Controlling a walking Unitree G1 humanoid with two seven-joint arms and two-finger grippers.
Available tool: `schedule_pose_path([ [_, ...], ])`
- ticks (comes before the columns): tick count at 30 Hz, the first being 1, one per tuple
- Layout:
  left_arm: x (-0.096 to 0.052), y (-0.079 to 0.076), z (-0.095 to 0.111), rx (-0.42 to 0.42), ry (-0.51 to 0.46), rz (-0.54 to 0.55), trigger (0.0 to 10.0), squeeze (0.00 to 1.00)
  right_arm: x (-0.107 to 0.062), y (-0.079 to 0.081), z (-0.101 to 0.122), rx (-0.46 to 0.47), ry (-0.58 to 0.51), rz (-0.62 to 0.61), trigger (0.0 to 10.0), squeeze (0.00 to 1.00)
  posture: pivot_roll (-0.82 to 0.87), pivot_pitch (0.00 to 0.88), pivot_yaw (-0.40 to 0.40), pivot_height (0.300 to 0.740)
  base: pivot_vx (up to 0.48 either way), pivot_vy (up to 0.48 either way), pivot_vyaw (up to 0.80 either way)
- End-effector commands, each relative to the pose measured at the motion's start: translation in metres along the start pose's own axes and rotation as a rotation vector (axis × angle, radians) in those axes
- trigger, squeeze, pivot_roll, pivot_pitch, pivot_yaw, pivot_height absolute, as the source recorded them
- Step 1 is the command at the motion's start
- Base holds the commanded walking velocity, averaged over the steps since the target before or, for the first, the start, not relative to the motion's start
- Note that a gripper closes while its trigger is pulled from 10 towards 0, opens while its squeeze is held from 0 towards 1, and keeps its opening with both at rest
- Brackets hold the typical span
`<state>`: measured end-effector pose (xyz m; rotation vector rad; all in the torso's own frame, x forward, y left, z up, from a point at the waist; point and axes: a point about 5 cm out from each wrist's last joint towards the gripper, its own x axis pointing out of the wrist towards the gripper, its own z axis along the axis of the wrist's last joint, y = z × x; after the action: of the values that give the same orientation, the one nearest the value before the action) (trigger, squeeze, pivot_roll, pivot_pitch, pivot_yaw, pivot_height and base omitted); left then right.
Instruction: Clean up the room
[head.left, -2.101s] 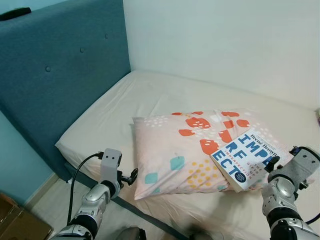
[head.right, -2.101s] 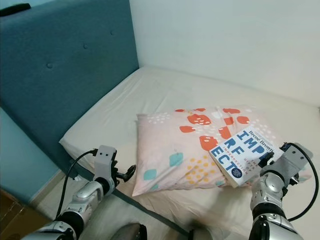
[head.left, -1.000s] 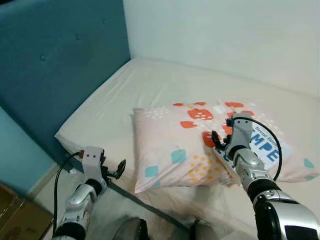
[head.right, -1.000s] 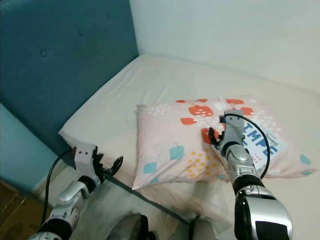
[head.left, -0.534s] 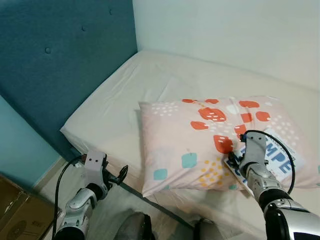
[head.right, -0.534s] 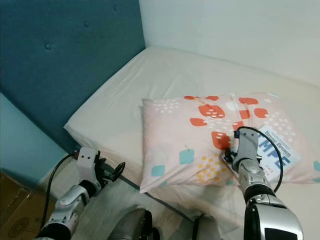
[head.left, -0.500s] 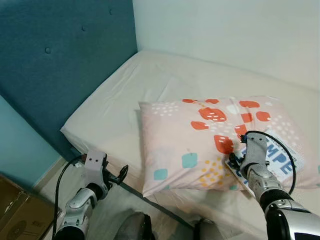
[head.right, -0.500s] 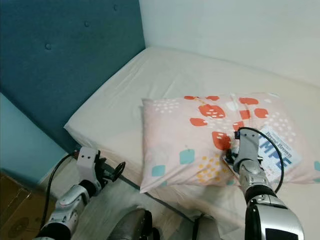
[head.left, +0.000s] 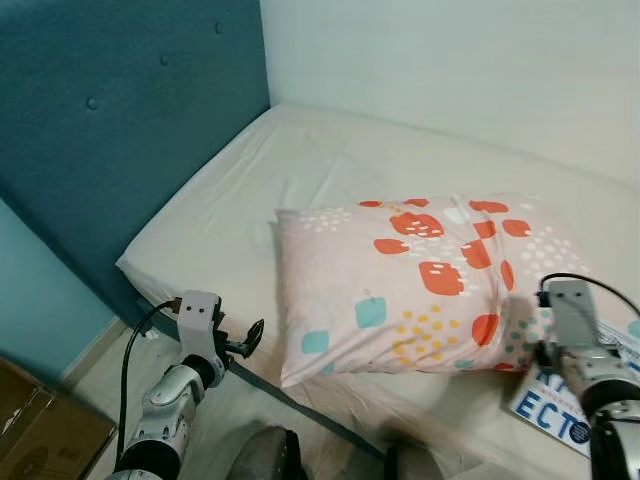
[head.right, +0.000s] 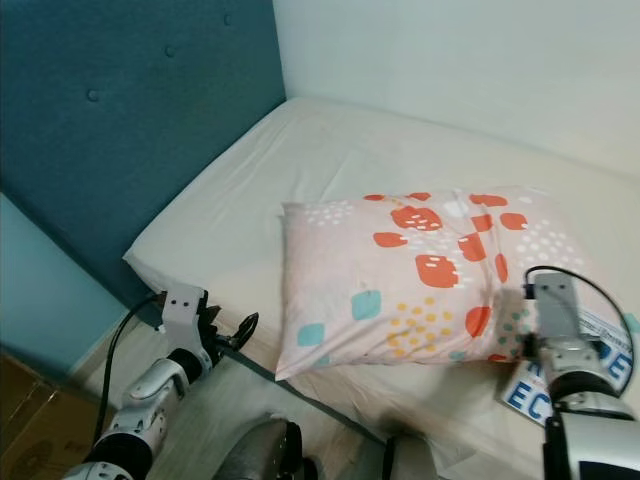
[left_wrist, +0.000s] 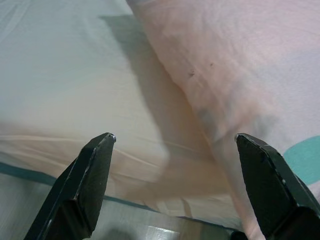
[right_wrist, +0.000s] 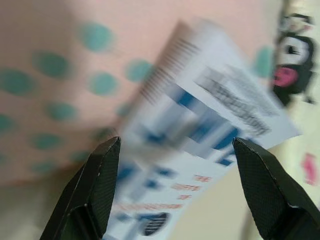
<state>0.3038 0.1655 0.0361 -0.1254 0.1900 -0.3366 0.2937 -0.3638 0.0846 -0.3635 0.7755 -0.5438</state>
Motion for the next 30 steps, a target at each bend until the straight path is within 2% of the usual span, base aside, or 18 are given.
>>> schedule_pose_path([
  [1,-0.002,0.0,-0.007,-0.022,0.027,0.008,10.0,0.0,0.001,-0.002,-0.012,-0.056,0.053,-0.011,10.0,0.0,0.16,0.172,0.008,0.645,0.0,0.0,0.0],
  [3,-0.001,0.0,-0.007,-0.026,0.028,0.011,10.0,0.0,0.001,-0.007,-0.015,-0.107,0.074,-0.037,10.0,0.0,0.15,0.169,0.006,0.645,0.0,0.0,0.0],
  [10,0.001,-0.003,-0.006,-0.035,0.023,0.013,10.0,0.0,0.0,-0.018,-0.012,-0.198,0.078,-0.111,10.0,0.0,0.15,0.163,-0.001,0.645,0.0,0.0,0.0],
  [16,0.002,-0.004,-0.006,-0.037,0.02,0.012,10.0,0.0,0.0,-0.019,-0.012,-0.209,0.084,-0.118,10.0,0.0,0.15,0.163,-0.001,0.645,0.0,0.0,0.0],
  [17,0.004,-0.004,-0.003,-0.05,0.006,0.016,10.0,0.0,-0.001,-0.015,0.007,-0.138,-0.04,-0.106,10.0,0.0,0.14,0.149,-0.007,0.645,0.0,0.0,0.0],
  [19,0.004,-0.004,-0.003,-0.05,0.006,0.016,10.0,0.0,-0.001,-0.015,0.007,-0.138,-0.04,-0.106,10.0,0.0,0.14,0.149,-0.007,0.645,0.0,0.0,0.0],
  [20,0.008,-0.003,0.004,-0.078,-0.025,0.022,10.0,0.0,-0.005,-0.002,0.033,0.027,-0.209,-0.019,10.0,0.0,0.14,0.143,-0.008,0.645,0.0,0.0,0.0],
  [21,0.013,-0.001,0.016,-0.127,-0.075,0.03,10.0,0.0,-0.014,0.013,0.061,0.235,-0.382,0.088,10.0,0.0,0.13,0.13,-0.014,0.645,0.0,0.0,0.0],
  [22,0.013,-0.001,0.016,-0.127,-0.075,0.03,10.0,0.0,-0.014,0.013,0.061,0.235,-0.382,0.088,10.0,0.0,0.13,0.13,-0.014,0.645,0.0,0.0,0.0],
  [23,0.02,0.003,0.033,-0.188,-0.145,0.043,10.0,0.0,-0.024,0.032,0.078,0.386,-0.497,0.205,10.0,0.0,0.12,0.119,-0.019,0.645,0.0,0.0,0.0],
  [24,0.025,0.007,0.051,-0.234,-0.212,0.052,10.0,0.0,-0.032,0.053,0.085,0.478,-0.553,0.313,10.0,0.0,0.12,0.112,-0.022,0.645,0.0,0.0,0.0],
  [25,0.028,0.01,0.062,-0.261,-0.253,0.057,10.0,0.0,-0.036,0.066,0.088,0.515,-0.572,0.374,10.0,0.0,0.12,0.11,-0.024,0.645,0.0,0.0,0.0],
  [26,0.028,0.01,0.062,-0.261,-0.253,0.057,10.0,0.0,-0.036,0.066,0.088,0.515,-0.572,0.374,10.0,0.0,0.12,0.11,-0.024,0.645,0.0,0.0,0.0],
  [28,0.034,0.014,0.079,-0.264,-0.294,0.052,10.0,0.0,-0.046,0.107,0.08,0.505,-0.54,0.501,10.0,0.0,0.11,0.092,-0.027,0.645,0.0,0.0,0.0],
  [29,0.034,0.014,0.079,-0.264,-0.294,0.052,10.0,0.0,-0.046,0.107,0.08,0.505,-0.54,0.501,10.0,0.0,0.11,0.092,-0.027,0.645,0.0,0.0,0.0],
  [30,0.035,0.014,0.083,-0.259,-0.297,0.049,10.0,0.0,-0.049,0.118,0.077,0.497,-0.525,0.535,10.0,0.0,0.11,0.091,-0.026,0.645,0.0,0.0,0.0],
])
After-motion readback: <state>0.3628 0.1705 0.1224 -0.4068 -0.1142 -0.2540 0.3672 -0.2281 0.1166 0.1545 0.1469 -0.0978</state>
